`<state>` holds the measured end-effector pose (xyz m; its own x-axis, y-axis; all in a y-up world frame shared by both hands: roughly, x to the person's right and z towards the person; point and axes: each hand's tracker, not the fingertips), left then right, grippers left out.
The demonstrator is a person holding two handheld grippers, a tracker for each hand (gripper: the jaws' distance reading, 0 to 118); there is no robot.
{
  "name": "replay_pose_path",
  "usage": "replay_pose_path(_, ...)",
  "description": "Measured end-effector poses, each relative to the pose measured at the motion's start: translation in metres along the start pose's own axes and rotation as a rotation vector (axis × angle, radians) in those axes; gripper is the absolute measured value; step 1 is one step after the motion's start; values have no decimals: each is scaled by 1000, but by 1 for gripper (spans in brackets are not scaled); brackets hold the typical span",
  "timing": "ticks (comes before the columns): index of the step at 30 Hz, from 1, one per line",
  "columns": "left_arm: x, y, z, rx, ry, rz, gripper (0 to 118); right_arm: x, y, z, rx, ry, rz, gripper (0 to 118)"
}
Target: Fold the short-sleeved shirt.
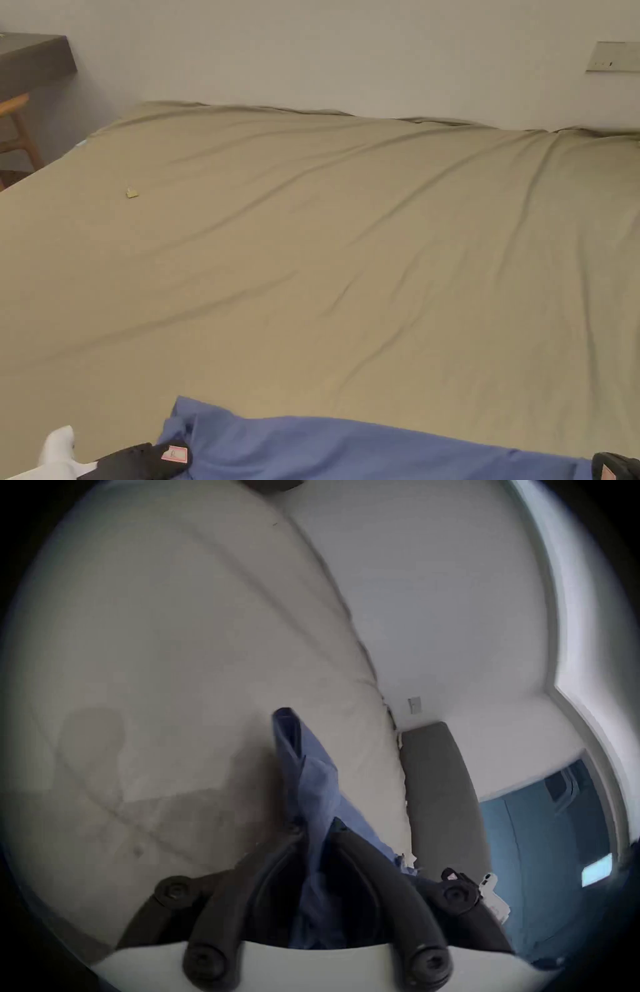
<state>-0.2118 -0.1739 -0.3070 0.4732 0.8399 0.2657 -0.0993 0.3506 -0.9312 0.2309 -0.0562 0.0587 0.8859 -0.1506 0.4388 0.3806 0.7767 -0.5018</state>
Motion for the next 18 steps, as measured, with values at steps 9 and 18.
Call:
replay_pose_path(9, 174, -54, -63, -164, -255, -332, 9, 18, 6, 43, 75, -86, -23, 5)
replay_pose_path(18, 195, -148, -212, -444, -198, -402, 9, 42, -7, 64, 100, -137, -65, 5)
